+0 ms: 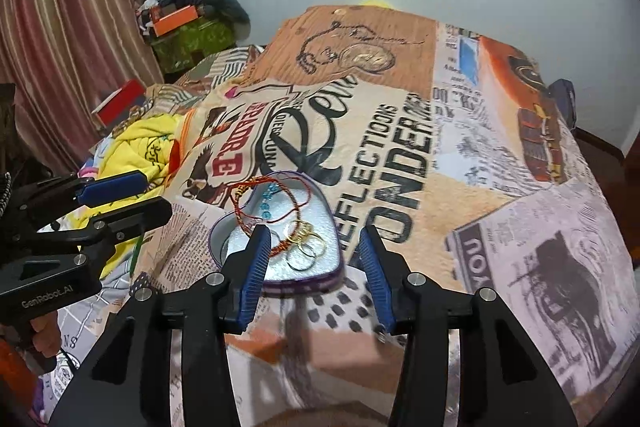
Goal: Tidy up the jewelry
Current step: 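Hold both tools over the heart tin and open them to drop the jewelry, then move both tools from the tin back to the remaining jewelry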
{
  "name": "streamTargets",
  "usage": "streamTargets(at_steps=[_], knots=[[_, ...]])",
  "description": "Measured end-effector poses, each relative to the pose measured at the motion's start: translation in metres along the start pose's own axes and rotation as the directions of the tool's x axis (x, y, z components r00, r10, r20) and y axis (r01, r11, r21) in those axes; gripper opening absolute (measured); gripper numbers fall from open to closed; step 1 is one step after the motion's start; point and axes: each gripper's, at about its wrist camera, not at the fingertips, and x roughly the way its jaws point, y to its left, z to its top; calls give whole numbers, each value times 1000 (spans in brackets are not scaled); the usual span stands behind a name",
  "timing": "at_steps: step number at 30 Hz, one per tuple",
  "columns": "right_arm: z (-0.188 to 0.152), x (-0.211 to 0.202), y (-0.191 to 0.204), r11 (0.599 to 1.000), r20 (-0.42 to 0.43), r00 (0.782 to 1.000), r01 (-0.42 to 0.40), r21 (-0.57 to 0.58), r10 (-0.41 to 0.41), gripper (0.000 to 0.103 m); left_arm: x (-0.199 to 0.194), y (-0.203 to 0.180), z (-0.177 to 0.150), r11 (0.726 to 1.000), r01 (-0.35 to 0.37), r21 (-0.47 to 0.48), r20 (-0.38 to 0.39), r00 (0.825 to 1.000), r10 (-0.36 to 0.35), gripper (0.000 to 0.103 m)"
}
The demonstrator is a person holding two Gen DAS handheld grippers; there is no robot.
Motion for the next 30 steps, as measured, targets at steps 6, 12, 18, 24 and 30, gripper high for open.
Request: streamTargets(at_steps=[6,12,18,24,30], knots=[[-7,-26,-17,999,32,999,35,27,-35,42,-6,-29,6,999,32,38,9,999,-33,45],[-18,-49,-43,995,52,996,71,76,-75,43,-3,-64,10,994,79,79,0,997,-80,48],[-33,-64,-75,984,45,991,116,138,-123,43,11,-94,9,985,129,110,-40,991,-126,48],[-54,-73,-112,961,17,987,153,229,-161,43,41,-124,-1,973,184,142,-127,978,-166,48],[-74,-71,-140,942,-43,982,188,278,-184,43,74,-149,-12,958,236,164,-211,957,-199,48]])
